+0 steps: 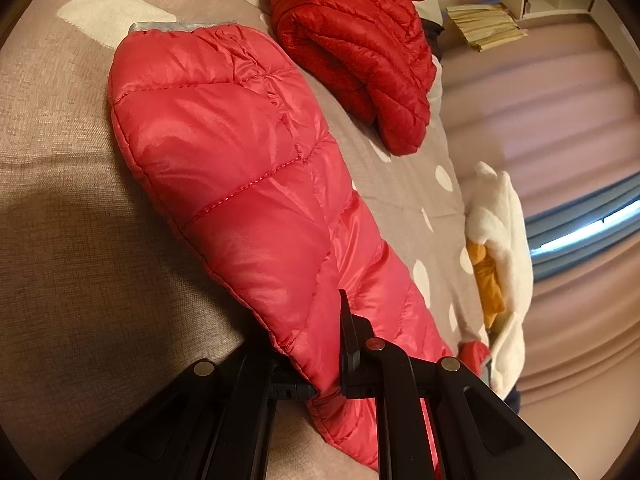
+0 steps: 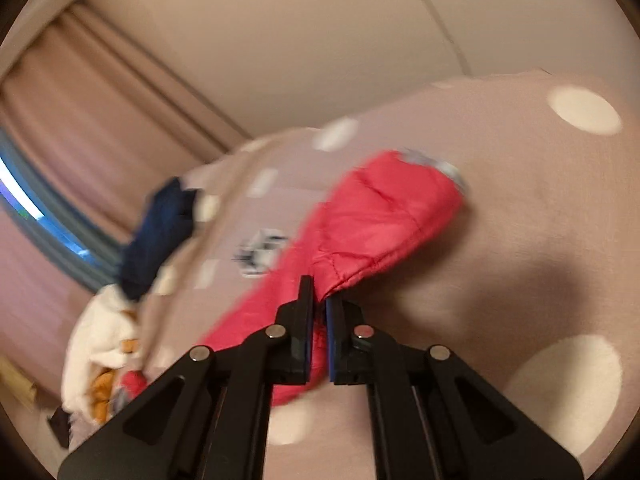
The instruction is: Fold large clothes
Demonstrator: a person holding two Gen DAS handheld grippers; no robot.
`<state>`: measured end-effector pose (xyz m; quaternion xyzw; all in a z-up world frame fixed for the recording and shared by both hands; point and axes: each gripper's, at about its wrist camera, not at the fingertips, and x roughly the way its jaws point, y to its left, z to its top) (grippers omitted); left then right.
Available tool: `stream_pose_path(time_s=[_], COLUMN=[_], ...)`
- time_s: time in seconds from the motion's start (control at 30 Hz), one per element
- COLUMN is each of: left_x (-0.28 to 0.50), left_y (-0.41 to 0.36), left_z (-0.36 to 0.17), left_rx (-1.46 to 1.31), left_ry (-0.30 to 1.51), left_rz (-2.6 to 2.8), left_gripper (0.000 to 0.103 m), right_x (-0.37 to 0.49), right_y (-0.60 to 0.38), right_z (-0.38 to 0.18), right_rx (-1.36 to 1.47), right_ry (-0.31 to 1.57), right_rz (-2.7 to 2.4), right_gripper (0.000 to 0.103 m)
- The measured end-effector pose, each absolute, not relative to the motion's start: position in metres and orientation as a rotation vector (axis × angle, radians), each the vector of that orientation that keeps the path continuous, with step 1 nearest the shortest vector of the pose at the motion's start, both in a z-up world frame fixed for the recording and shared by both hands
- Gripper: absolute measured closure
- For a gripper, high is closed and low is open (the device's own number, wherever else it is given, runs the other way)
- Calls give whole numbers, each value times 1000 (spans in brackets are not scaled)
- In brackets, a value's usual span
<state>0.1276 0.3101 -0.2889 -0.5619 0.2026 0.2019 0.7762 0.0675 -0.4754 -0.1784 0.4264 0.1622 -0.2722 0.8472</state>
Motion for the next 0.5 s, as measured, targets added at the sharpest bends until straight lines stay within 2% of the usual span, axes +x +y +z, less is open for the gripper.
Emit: stream_pose_path(time_s=[0.2,0.33,0.43,0.5], left_x=[129,129,129,129], left_y=[310,310,310,310], left_z=[-289,-289,-289,-289], left_rx=[-1214,-1217,-1214,-1212], left_ry=[440,438,439,439], left_rz=[439,436,437,437], left_gripper=[90,90,90,90], right_x=[111,139,161,172], right_y=[-394,-324,-284,-259], right_z=[-127,-123,-128,-133], right_rx=[677,572,493,420], right_ry=[351,426,506,556], right_rz=[-357,-162,-55,-17], right_gripper=[98,97,93,86])
